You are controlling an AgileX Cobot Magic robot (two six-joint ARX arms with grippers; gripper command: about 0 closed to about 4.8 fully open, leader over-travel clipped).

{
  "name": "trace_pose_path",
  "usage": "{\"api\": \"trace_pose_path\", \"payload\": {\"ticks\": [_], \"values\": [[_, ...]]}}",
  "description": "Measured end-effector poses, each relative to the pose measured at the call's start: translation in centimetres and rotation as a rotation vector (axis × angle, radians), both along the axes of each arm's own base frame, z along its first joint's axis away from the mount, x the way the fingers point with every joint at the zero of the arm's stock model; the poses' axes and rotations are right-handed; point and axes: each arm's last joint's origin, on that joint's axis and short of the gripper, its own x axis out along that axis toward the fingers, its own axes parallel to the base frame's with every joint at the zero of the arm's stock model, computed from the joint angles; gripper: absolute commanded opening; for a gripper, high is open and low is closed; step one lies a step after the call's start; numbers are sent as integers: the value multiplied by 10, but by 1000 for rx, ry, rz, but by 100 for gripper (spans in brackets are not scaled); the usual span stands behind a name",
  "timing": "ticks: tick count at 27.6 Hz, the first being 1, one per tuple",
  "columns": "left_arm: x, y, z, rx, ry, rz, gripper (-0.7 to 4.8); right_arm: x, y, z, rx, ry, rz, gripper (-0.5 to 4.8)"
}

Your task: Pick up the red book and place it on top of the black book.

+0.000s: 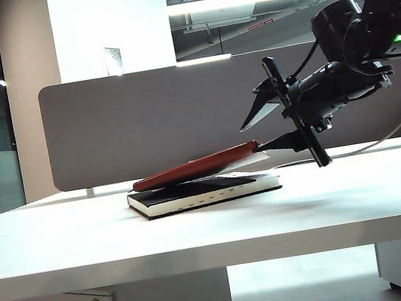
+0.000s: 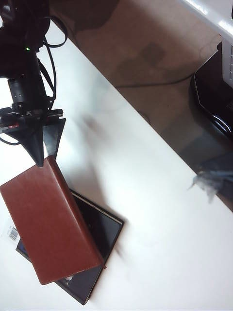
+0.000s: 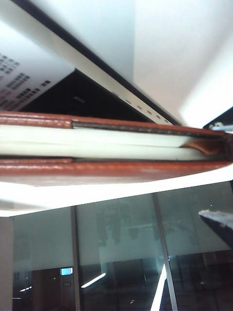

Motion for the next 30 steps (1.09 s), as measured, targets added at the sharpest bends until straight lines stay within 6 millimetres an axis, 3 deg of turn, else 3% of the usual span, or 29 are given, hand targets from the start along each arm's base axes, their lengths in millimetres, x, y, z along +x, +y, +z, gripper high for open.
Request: {"api": "trace_pose_path", "payload": {"ticks": [4,8,19,22,24,30], "values": [[0,0,0,0,0,0,-6,2,-8,-1,-5,20,-19,198],[0,0,0,0,0,0,-6,3,-14,-2,-6,26,-35,112],[0,0,0,0,-1,0,-6,4,-14,3,4,-11,-30,110],[-1,0,1,-1,-3,-1,-6,5,-14,4,4,-11,-31,46],[-2,1,1,-2,-6,-1,-6,4,-12,4,4,-11,-26,8],[-2,1,2,-4,-10,0,-6,1,3,4,-10,-32,8,-5]]}}
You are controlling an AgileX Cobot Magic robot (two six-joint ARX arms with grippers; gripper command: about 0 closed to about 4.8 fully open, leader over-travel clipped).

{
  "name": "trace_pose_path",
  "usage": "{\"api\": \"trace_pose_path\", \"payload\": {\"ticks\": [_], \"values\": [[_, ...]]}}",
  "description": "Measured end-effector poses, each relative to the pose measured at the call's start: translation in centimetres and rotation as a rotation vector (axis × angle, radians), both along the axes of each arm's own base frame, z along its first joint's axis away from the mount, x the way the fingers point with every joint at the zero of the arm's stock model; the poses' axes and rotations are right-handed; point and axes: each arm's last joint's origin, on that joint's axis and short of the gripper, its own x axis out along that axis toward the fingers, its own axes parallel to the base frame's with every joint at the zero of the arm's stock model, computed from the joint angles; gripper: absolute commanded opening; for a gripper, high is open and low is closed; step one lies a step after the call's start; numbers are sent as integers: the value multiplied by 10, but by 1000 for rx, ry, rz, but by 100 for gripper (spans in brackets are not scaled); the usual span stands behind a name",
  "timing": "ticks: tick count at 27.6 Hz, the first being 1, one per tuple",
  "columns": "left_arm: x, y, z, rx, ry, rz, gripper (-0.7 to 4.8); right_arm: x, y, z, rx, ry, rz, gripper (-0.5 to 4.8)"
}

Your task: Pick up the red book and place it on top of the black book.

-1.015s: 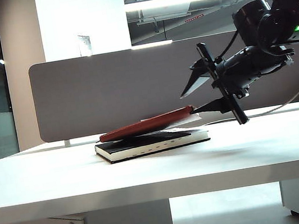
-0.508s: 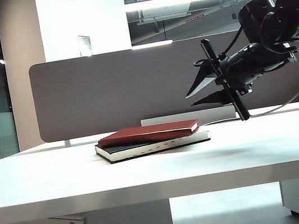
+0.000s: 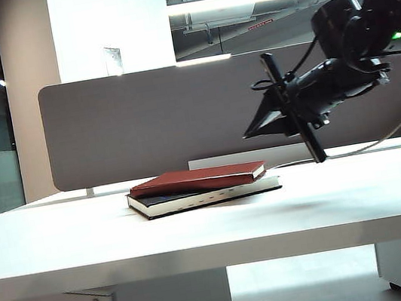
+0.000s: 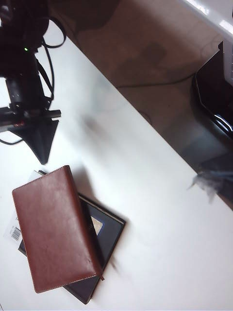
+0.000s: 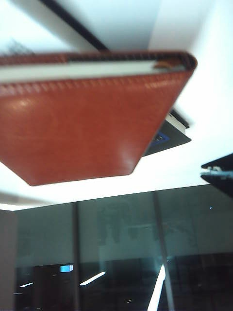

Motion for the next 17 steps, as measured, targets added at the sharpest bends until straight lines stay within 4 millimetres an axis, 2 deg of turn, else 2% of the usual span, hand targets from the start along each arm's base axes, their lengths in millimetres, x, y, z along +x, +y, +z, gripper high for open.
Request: {"api": "trace_pose_path", "payload": {"ticks": [11,17], "values": [[2,1,1,12,-24,29,-6,-2,9,-2,-81,-47,-22,-5],[15,-4,-8,-17,-42,55,-6,-4,13,-3,-99,-55,0,-5]]}}
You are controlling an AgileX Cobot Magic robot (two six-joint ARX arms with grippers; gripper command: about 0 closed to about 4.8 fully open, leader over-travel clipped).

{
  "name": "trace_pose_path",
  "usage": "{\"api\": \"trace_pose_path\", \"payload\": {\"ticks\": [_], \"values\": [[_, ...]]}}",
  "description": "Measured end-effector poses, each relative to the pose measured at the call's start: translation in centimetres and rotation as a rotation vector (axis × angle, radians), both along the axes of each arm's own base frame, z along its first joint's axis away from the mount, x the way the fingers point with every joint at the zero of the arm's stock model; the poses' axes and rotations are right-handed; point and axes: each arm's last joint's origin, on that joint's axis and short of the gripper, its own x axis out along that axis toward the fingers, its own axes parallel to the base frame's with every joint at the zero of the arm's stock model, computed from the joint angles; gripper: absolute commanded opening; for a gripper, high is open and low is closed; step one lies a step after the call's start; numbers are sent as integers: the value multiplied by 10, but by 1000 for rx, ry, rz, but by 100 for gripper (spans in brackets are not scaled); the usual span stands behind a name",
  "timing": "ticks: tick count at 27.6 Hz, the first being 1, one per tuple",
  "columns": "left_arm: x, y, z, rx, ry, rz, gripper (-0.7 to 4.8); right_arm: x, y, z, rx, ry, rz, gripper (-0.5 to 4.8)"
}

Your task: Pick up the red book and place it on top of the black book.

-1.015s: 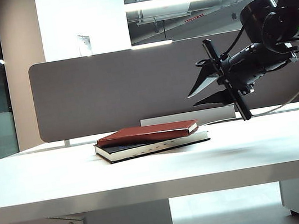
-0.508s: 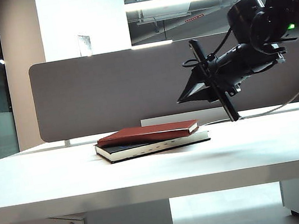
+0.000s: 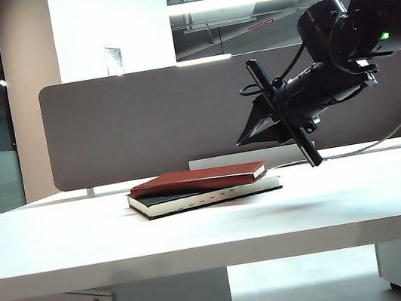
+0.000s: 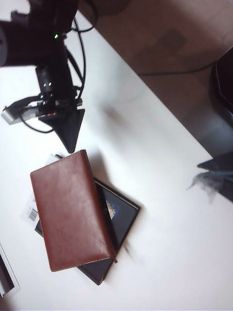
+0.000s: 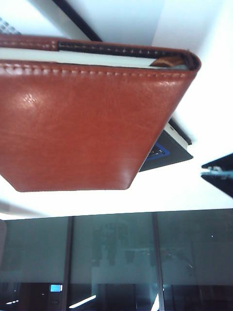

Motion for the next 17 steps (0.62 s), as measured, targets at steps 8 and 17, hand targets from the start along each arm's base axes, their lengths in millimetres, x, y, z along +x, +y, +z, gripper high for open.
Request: {"api": "trace_pose_path", "payload": {"ticks": [8,17], "values": [[13,-5,-36,16,89,21,-6,-5,2,-9,-97,28,25,-5],[29,-10,-52,-40,44,103,-6,-6,5,-9,-119,13,40,-5]]}}
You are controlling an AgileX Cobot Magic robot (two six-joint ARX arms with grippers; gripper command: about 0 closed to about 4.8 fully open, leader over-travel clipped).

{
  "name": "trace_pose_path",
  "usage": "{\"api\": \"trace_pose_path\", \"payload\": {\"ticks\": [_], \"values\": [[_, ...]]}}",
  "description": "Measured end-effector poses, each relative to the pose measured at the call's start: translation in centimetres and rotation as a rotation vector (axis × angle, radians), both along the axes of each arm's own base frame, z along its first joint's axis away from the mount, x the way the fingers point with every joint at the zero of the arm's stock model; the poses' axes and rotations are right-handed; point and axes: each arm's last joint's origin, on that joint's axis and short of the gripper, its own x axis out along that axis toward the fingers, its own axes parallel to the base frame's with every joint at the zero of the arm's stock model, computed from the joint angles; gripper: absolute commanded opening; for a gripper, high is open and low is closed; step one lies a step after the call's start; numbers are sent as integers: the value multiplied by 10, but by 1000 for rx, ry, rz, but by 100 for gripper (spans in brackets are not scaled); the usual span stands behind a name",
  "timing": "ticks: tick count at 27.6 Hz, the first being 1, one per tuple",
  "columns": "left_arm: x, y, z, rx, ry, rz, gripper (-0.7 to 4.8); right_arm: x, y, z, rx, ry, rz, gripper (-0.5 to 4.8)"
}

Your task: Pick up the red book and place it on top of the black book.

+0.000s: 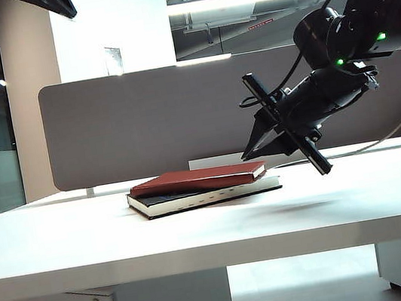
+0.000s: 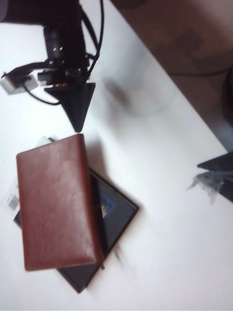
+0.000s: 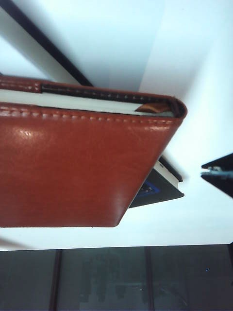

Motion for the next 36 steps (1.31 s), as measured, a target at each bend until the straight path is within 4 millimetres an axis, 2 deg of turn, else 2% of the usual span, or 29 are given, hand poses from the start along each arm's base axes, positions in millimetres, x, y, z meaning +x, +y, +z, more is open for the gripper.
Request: {"api": "trace_pose_path", "payload": {"ticks": [5,11,17,24,36], "values": [[1,2,0,26,-3,56,-6,0,1,-4,-7,6,5,-5],[0,3,-1,33,6,66,-6,6,12,-21,-21,51,28,-5],[0,3,-2,37,14,67,-6,14,29,-7,-8,3,57,-5],[-1,3,-3,47,19,60,-6,21,20,-3,-78,23,45,-5],[-1,3,-3,50,18,58,-6,17,21,-8,-141,37,65,-5]]}}
